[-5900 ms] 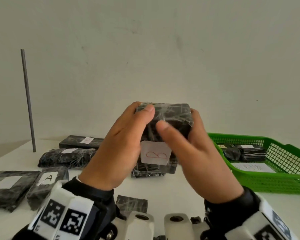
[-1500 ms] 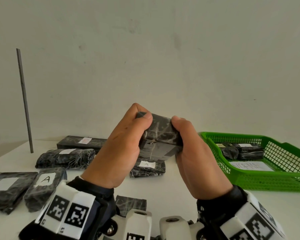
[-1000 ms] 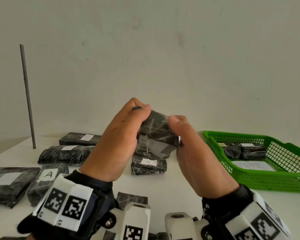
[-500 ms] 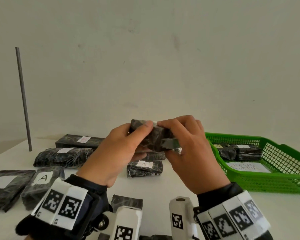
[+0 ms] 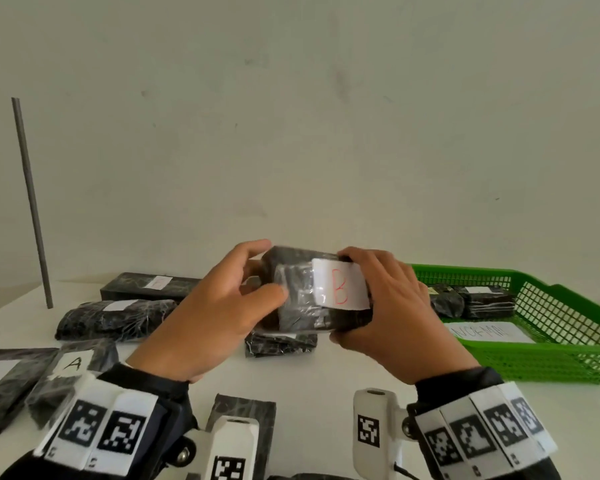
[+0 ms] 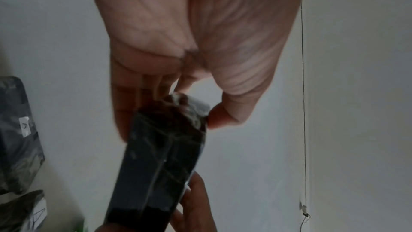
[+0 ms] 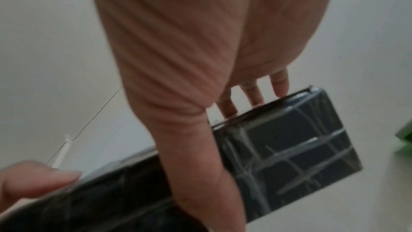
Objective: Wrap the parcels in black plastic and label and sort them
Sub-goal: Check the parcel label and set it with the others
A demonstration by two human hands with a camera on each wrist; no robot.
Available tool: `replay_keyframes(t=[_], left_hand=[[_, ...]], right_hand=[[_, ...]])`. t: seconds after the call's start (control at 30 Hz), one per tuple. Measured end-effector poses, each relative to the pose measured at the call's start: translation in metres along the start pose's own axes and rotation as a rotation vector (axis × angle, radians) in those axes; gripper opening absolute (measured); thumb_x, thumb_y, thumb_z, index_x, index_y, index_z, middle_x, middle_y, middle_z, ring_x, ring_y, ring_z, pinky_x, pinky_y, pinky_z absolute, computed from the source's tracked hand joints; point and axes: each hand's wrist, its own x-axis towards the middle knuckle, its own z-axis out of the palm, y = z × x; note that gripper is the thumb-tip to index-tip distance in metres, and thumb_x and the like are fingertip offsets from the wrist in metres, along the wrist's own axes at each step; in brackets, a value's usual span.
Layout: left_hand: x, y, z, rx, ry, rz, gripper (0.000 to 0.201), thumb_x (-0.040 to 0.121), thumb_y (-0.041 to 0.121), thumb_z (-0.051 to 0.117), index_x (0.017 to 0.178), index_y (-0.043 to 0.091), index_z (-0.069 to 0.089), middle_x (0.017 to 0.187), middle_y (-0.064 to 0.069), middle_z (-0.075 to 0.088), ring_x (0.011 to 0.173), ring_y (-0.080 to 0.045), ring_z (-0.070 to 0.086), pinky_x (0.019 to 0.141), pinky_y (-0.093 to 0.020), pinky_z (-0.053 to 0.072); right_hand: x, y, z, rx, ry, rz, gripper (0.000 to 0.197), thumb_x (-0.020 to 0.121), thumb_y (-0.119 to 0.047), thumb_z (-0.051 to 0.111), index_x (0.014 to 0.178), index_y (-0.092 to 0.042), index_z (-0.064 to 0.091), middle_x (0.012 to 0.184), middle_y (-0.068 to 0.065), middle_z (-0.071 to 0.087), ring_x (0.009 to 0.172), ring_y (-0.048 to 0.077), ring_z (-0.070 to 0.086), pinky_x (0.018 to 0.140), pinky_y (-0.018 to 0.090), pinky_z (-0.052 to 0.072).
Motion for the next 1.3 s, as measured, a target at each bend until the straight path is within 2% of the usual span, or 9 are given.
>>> replay_keyframes(t=[0.1,0.2,0.33,0.53,0.73,1.0,1.07,1.17,1.3], left_hand=[[0.001,0.003,-0.003,-0.08,0.076,0.042,0.077,0.067,0.057,0.073,0.139,0.038,0.054,0.13,0.013,0.069,0.116,-0.01,0.07,0.095,-0.039,0.059],[0.002,0.008,-0.006,-0.053,0.079,0.039,0.045,0.085,0.046,0.079,0.125,0.029,0.067,0.119,0.009,0.075,0.11,-0.012,0.072,0.089,-0.038,0.061],[0.018,0.0,-0.001,0.082,0.003,-0.111,0.016,0.1,0.027,0.063,0.112,0.021,0.072,0.104,0.003,0.079,0.096,-0.013,0.076,0.093,-0.043,0.06],[0.084,-0.017,0.022,0.571,-0.181,-0.157,0.03,0.095,0.044,0.068,0.12,0.027,0.065,0.117,0.008,0.068,0.107,-0.011,0.065,0.098,-0.035,0.054],[0.164,-0.033,0.078,1.052,-0.482,-0.184,0.065,0.09,0.04,0.077,0.144,0.016,0.049,0.141,-0.004,0.058,0.12,-0.022,0.057,0.091,-0.027,0.044],[0.245,-0.078,0.116,1.173,-0.659,-0.225,0.123,0.062,0.062,0.091,0.159,0.023,0.025,0.157,-0.001,0.047,0.141,-0.028,0.049,0.114,-0.047,0.043],[0.252,-0.089,0.122,1.163,-0.701,-0.218,0.119,0.057,0.063,0.092,0.155,0.027,0.035,0.151,0.002,0.054,0.136,-0.025,0.054,0.113,-0.047,0.044],[0.253,-0.094,0.132,1.1,-0.764,-0.194,0.077,0.075,0.042,0.09,0.141,0.025,0.054,0.128,0.007,0.065,0.12,-0.02,0.06,0.101,-0.035,0.046],[0.251,-0.099,0.133,1.133,-0.772,-0.189,0.078,0.077,0.045,0.088,0.143,0.024,0.053,0.136,0.002,0.064,0.124,-0.024,0.06,0.106,-0.039,0.046]], right_hand=[[-0.002,0.015,-0.009,0.167,0.105,0.118,0.086,0.069,-0.044,0.093,0.138,-0.042,0.041,0.124,-0.021,0.051,0.115,0.008,0.051,0.098,0.028,0.042],[-0.003,0.028,-0.021,0.431,0.216,0.242,0.078,0.07,-0.037,0.095,0.127,-0.04,0.041,0.113,-0.02,0.061,0.101,0.0,0.063,0.074,0.02,0.053],[0.019,0.044,-0.026,0.519,0.054,0.345,0.078,0.079,-0.031,0.089,0.135,-0.025,0.035,0.113,-0.006,0.067,0.092,0.002,0.068,0.058,0.012,0.053],[0.072,0.078,-0.016,0.333,-0.16,0.365,0.092,0.074,-0.034,0.095,0.14,-0.017,0.033,0.122,0.007,0.067,0.105,0.024,0.07,0.09,0.039,0.062],[0.102,0.123,-0.023,0.451,-0.232,0.425,0.092,0.067,-0.022,0.098,0.137,-0.018,0.039,0.118,0.007,0.075,0.104,0.027,0.076,0.094,0.049,0.062],[0.117,0.147,-0.013,0.331,-0.386,0.296,0.124,0.032,-0.072,0.095,0.14,-0.031,0.052,0.119,-0.011,0.075,0.111,0.012,0.072,0.102,0.039,0.057],[0.12,0.146,-0.011,0.271,-0.415,0.293,0.113,0.038,-0.069,0.091,0.137,-0.03,0.052,0.118,-0.012,0.074,0.109,0.011,0.07,0.103,0.04,0.056],[0.123,0.144,-0.007,0.211,-0.45,0.316,0.115,0.038,-0.07,0.086,0.138,-0.031,0.046,0.119,-0.011,0.071,0.111,0.014,0.068,0.103,0.042,0.055],[0.124,0.142,-0.004,0.165,-0.435,0.388,0.103,0.057,-0.053,0.096,0.138,-0.024,0.038,0.12,-0.004,0.068,0.11,0.018,0.067,0.102,0.042,0.056]])
